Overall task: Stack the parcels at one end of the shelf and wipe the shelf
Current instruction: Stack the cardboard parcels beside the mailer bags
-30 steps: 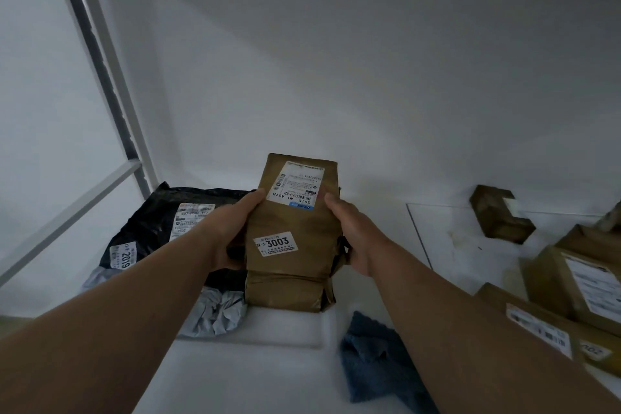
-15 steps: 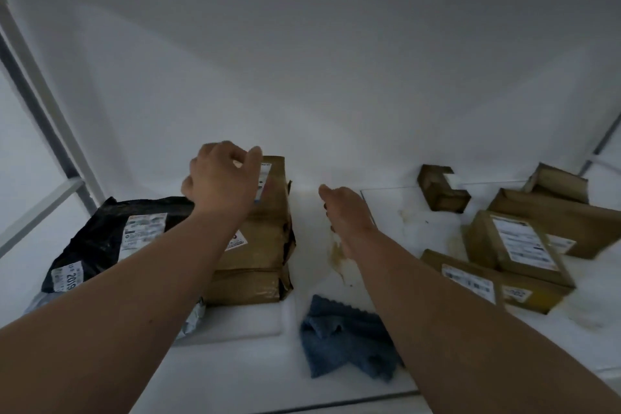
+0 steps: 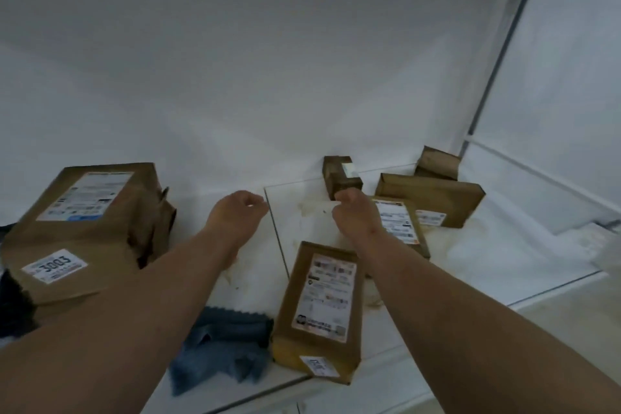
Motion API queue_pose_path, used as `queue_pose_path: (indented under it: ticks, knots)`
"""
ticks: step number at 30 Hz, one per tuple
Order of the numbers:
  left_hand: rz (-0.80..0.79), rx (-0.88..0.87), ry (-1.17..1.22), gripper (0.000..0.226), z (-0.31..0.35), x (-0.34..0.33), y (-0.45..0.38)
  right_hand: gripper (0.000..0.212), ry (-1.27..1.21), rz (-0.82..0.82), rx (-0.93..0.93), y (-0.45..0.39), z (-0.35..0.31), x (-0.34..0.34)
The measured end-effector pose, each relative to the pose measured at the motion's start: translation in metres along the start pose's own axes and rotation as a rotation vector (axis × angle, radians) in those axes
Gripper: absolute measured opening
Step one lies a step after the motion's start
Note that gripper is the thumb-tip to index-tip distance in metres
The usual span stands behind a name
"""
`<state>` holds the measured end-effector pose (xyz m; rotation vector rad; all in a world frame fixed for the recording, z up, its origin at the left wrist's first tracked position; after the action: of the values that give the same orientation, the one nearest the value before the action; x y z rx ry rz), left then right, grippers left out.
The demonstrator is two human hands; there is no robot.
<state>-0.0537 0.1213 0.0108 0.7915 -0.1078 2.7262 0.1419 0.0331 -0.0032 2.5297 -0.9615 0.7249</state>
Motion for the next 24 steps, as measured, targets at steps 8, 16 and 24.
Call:
queue_pose_path:
  ticks: [8, 16, 24]
  knots:
    - [0.002, 0.052, -0.022, 0.035, 0.022, -0.087, -0.009, 0.034, 0.259, 0.071, -0.145, -0.045, 0.073, 0.083]
    - [-0.068, 0.056, -0.14, 0.044, 0.038, -0.131, -0.014, 0.043, 0.263, 0.072, -0.137, -0.084, 0.101, 0.109]
    - [-0.09, 0.08, -0.072, 0.044, 0.062, -0.155, -0.039, 0.067, 0.334, 0.036, -0.036, -0.125, 0.085, 0.109]
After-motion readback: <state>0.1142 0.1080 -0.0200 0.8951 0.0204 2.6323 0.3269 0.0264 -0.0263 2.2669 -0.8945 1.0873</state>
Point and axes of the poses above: each hand's wrist, its own y-axis away from the middle knuckle, its own x-axis out of the back of the hand, z = x × y, the point moved 6 cm from there along -y, towards the middle knuckle, and after that the axes turned 3 degrees about -x, right-handed, at the moved point
